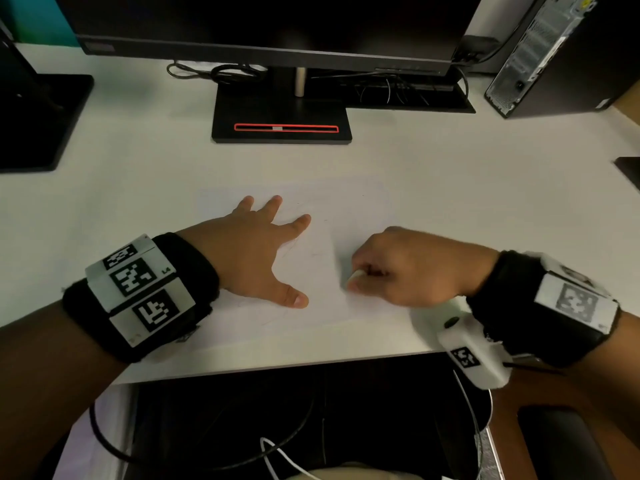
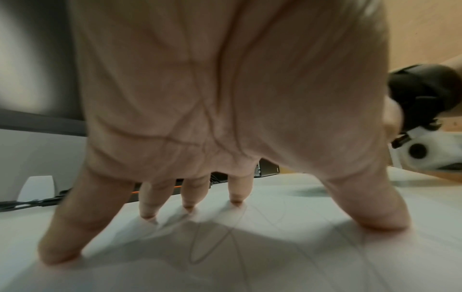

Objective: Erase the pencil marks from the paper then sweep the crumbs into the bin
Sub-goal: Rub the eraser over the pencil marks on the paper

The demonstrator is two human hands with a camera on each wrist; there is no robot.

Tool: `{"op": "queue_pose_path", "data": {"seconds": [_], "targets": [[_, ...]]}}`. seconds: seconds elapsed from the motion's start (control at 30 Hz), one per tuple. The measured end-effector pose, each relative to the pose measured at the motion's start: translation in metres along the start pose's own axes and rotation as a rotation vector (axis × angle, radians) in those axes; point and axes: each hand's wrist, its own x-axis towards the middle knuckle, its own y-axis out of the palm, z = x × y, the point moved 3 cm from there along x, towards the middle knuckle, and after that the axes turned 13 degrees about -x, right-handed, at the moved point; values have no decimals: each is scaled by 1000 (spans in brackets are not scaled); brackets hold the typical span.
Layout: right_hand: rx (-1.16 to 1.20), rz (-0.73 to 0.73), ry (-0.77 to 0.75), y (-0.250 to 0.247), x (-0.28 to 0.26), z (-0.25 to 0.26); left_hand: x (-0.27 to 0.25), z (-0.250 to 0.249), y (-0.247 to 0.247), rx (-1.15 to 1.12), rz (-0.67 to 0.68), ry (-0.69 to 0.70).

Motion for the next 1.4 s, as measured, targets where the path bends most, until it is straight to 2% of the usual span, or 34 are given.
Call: {"op": "queue_pose_path", "data": {"seconds": [0.1, 0.27, 0.4, 0.53, 0.7, 0.87, 1.0, 1.13, 1.27, 1.4], "targets": [[28, 8, -94, 11, 4, 25, 0, 0, 1, -3, -3, 0], [44, 4, 9, 2, 3, 7, -2, -1, 0, -18, 4, -4], [39, 15, -90, 10, 1, 28, 0, -1, 0, -12, -2, 4], [34, -5, 28, 2, 2, 2, -2, -1, 0, -22, -1, -4], [65, -3, -54, 12, 2, 22, -2, -1, 0, -24, 1, -4], [9, -64, 94, 0, 6, -9, -3, -2, -1, -36, 5, -4], [31, -47, -34, 11, 10, 14, -1, -1, 0, -28, 2, -4], [1, -73, 62, 1, 14, -4, -2, 0, 0, -31, 0, 0], [0, -43, -47, 8, 14, 14, 0, 0, 1, -22, 1, -1], [-2, -56, 82, -1, 16, -9, -2, -1, 0, -27, 1, -5]]}}
